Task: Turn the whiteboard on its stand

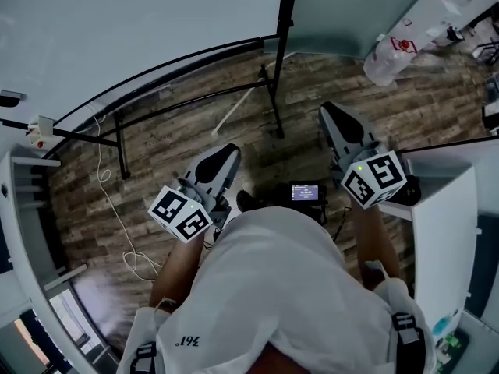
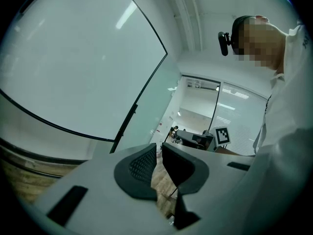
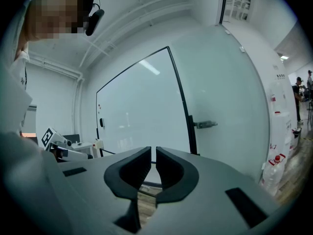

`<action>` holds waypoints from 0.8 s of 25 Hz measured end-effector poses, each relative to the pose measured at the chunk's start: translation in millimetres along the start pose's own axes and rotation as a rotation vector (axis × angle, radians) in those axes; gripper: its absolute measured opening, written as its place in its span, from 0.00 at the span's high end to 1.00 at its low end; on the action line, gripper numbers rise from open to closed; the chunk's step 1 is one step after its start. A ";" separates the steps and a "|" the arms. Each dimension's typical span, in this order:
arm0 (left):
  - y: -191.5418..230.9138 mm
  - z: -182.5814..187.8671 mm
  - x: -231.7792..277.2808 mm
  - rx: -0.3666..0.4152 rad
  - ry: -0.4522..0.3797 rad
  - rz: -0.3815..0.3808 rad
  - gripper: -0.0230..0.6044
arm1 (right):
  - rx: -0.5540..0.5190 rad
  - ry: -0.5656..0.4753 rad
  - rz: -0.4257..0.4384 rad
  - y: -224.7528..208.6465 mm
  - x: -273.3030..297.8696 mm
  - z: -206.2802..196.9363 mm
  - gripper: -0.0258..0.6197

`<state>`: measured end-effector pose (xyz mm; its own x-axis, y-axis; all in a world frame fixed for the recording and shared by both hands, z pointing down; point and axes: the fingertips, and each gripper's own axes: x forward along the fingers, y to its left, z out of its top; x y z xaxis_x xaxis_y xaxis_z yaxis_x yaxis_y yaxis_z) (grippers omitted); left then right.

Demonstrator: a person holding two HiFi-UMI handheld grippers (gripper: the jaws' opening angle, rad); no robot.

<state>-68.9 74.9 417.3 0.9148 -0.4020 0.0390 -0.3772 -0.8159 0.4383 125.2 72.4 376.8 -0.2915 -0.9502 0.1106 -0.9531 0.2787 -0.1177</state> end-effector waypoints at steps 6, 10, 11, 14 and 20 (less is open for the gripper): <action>-5.9 -4.5 5.1 -0.007 0.012 -0.006 0.89 | -0.009 0.038 0.011 1.8 0.2 -12.3 0.90; -10.4 -2.4 11.3 0.001 0.011 -0.016 0.89 | -0.031 0.041 0.012 1.5 0.3 -12.0 0.92; -11.6 -2.4 12.5 0.002 0.010 -0.017 0.89 | -0.040 0.040 0.014 1.8 0.1 -10.7 0.92; -14.8 -2.8 14.6 0.001 0.012 -0.019 0.89 | -0.066 0.036 0.016 3.5 -0.9 -6.2 0.92; -15.2 -3.4 16.8 -0.007 0.018 -0.029 0.89 | -0.088 0.048 0.024 8.7 3.2 -6.7 0.92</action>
<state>-47.3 81.9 414.4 0.9277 -0.3708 0.0425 -0.3499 -0.8242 0.4453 115.4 72.7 382.7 -0.3157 -0.9360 0.1557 -0.9487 0.3143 -0.0342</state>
